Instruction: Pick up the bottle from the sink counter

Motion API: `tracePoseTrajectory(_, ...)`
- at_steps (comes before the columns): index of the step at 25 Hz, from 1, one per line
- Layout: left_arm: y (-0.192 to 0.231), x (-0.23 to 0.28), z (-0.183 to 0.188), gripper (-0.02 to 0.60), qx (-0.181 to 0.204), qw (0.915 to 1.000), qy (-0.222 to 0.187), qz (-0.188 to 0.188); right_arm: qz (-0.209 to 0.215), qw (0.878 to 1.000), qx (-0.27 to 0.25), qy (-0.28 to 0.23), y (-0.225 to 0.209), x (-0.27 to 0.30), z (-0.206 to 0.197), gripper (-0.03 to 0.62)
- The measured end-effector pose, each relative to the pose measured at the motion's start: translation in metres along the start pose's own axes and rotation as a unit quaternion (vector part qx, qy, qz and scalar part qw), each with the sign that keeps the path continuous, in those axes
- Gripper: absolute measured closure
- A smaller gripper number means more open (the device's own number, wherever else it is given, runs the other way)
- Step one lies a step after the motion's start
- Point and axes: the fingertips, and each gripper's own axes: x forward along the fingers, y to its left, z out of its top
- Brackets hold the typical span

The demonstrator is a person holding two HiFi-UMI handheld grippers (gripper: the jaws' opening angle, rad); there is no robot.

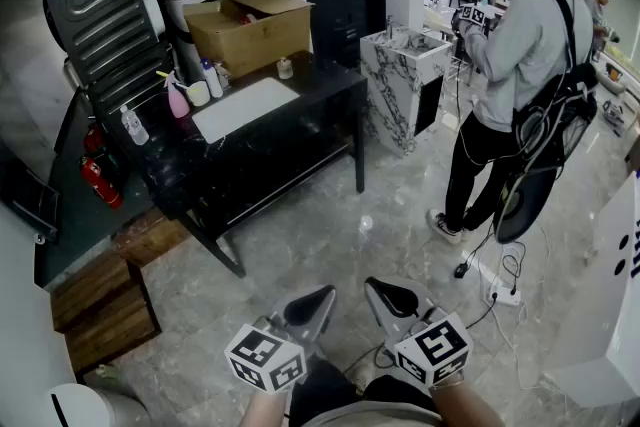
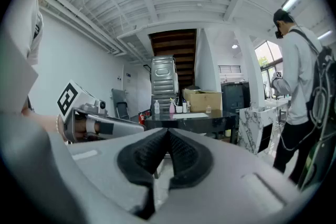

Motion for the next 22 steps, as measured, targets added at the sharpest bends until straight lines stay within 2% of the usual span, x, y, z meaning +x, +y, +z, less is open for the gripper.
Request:
tracePoseTrajectory(10,0.004,0.000,0.010,0.577,0.015,0.9998,-0.012,0.006,0.017,0.999,0.026,-0.011,-0.001,0.001,0.004,0.592)
tracePoseTrajectory(16,0.007,-0.001,0.021,0.577,0.017,0.9995,-0.024,0.011,0.037,0.997,0.029,-0.063,0.004,0.008,0.032,0.592)
tracePoseTrajectory(22,0.028,0.003,0.024,0.577,0.006,0.9994,-0.032,0.014,0.036,0.998,0.020,-0.053,-0.006,0.035,0.032,0.592)
